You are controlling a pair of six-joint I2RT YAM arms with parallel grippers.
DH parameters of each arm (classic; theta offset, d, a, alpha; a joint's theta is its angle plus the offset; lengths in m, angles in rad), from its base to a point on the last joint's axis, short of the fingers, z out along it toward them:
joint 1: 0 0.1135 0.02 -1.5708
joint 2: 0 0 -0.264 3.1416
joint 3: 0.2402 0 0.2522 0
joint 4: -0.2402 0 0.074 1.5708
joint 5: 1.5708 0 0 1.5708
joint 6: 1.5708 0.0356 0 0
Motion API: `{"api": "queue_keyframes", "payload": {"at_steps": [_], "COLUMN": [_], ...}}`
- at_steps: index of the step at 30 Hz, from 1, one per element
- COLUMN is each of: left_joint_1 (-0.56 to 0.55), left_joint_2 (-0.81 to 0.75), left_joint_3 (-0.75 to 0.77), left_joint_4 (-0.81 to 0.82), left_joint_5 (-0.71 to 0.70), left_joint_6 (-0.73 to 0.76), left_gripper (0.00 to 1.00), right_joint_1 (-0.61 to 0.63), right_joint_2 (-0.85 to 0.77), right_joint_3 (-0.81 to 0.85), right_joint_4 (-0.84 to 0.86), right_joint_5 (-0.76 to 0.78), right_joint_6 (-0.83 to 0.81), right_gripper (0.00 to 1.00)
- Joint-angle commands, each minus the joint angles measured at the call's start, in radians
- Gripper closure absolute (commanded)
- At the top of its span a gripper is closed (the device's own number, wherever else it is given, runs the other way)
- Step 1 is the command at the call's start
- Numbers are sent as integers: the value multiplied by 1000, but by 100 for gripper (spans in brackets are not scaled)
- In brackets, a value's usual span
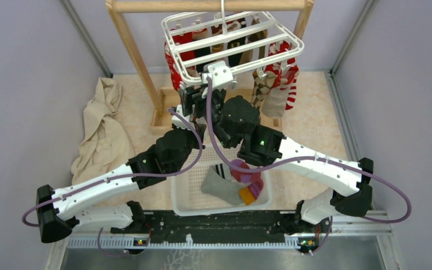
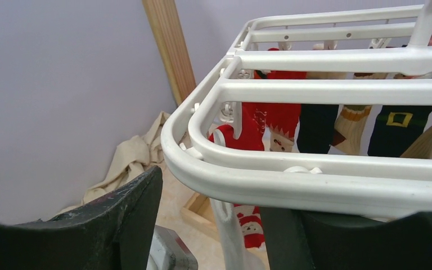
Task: Remove the socks clipped to the hanger
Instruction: Adjust the hanger on the clothesline.
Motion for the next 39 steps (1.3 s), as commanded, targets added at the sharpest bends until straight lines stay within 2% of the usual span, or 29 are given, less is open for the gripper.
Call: {"api": "queue_keyframes", "payload": {"at_steps": [1, 9, 15, 22, 34, 39], "left_joint_1": [-5, -5, -5, -5, -5, -5], "left_joint_2": [-21, -46, -28, 50, 278, 320], "left_joint_3": [-12, -9, 6, 48, 243, 283], "left_joint_4": [9, 2, 17, 74, 98, 100], "left_joint_5": [27, 59, 112, 208, 380, 406], "left_joint_6": [6, 27, 62, 106, 160, 160], "left_gripper": [100, 100, 100, 100, 100, 100], "right_joint_1": [11, -23, -134, -251, -538, -550], "right_joint_2": [-5, -59, -176, -291, -346, -353], "right_joint_3": [35, -43, -135, -205, -166, -160], "right_joint_4": [96, 121, 68, -4, -167, -203], "right_joint_5": [-51, -52, -67, -80, -263, -348], "right_joint_6": [-7, 84, 217, 264, 307, 305], "right_gripper": [38, 38, 39, 40, 40, 40]}}
